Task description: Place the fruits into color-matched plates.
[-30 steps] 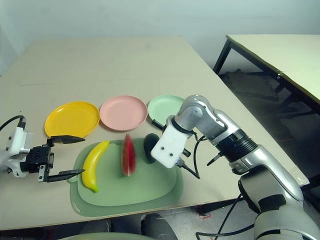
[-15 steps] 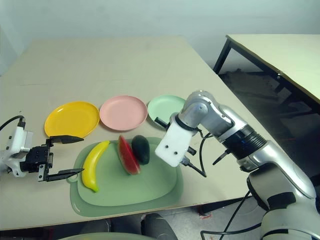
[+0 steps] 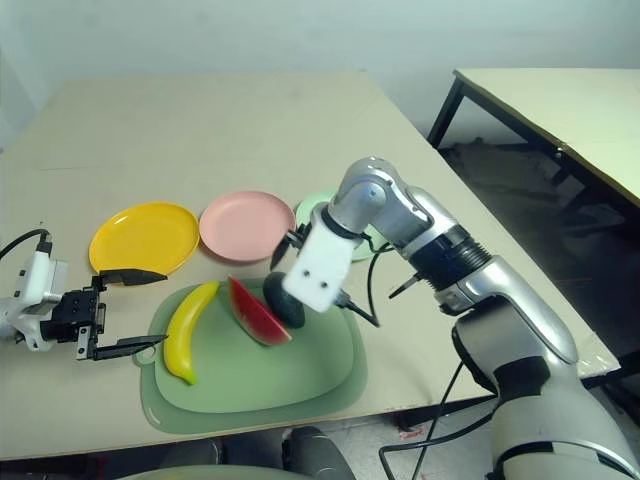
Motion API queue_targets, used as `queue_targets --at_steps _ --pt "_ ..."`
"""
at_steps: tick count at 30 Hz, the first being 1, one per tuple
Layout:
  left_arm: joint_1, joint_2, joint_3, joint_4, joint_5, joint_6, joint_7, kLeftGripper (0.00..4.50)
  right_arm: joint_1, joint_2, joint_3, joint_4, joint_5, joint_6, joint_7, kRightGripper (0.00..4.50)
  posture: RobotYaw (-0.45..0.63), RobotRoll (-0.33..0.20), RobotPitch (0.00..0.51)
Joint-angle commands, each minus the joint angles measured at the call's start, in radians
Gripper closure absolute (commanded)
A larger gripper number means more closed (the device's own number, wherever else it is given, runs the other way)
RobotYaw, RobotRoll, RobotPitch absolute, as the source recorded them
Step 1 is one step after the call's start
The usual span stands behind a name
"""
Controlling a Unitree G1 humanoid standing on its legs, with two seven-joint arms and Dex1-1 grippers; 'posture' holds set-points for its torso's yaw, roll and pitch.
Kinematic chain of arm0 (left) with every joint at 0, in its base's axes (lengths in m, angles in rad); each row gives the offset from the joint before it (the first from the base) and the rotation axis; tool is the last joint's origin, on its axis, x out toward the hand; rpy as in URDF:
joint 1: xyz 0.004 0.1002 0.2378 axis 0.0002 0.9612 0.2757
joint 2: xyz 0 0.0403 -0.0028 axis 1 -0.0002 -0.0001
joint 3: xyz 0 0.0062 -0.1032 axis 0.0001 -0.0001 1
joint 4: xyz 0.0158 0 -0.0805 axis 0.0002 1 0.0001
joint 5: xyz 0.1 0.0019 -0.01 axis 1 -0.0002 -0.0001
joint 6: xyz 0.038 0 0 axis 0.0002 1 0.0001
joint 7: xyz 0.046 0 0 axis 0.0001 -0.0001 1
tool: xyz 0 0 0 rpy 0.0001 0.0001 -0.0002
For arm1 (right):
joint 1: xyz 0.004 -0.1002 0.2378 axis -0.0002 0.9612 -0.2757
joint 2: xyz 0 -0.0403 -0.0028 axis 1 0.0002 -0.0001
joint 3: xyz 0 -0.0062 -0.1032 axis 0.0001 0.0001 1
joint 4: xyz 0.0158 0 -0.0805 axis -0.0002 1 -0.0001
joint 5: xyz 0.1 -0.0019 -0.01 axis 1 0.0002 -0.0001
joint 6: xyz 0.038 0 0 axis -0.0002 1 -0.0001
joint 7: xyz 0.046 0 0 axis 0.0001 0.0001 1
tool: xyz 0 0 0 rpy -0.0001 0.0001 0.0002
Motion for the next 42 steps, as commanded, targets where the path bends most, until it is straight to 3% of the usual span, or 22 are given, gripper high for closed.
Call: queue_targets --at_steps 1,8,13,24,28,32,42 --pt "0.021 0.010 0.015 -0.016 0.004 -0.001 0.002 0.00 0.005 -0.044 -0.055 -0.124 0.058 0.240 0.043 0.02 0.08 0.000 0.000" --pt "-0.007 0.011 0.001 0.009 0.007 -0.002 -0.011 0.00 0.017 -0.124 -0.045 -0.313 0.117 0.528 0.048 0.02 0.05 0.000 0.000" --pt "-0.022 0.009 -0.007 0.016 0.013 -0.004 -0.017 0.00 0.030 -0.103 -0.083 -0.419 0.131 0.894 0.002 0.02 0.06 0.000 0.000" --pt "0.009 0.011 0.001 -0.005 0.012 -0.001 -0.013 0.00 0.049 0.181 -0.329 -0.490 0.246 1.920 -0.455 0.02 0.07 0.000 0.002" --pt "0.011 0.014 0.002 -0.008 0.011 0.003 -0.014 0.00 0.076 0.233 -0.402 -0.451 0.299 1.980 -0.589 0.02 0.07 0.000 0.003" --pt "0.015 0.017 0.004 -0.011 0.010 0.004 -0.016 0.00 0.095 0.228 -0.427 -0.438 0.383 1.980 -0.681 0.02 0.07 0.000 0.002" --pt "0.018 0.017 0.003 -0.023 0.006 0.011 -0.013 0.00 0.195 0.116 -0.320 -0.603 0.560 1.980 -0.822 0.02 0.07 0.000 0.007"
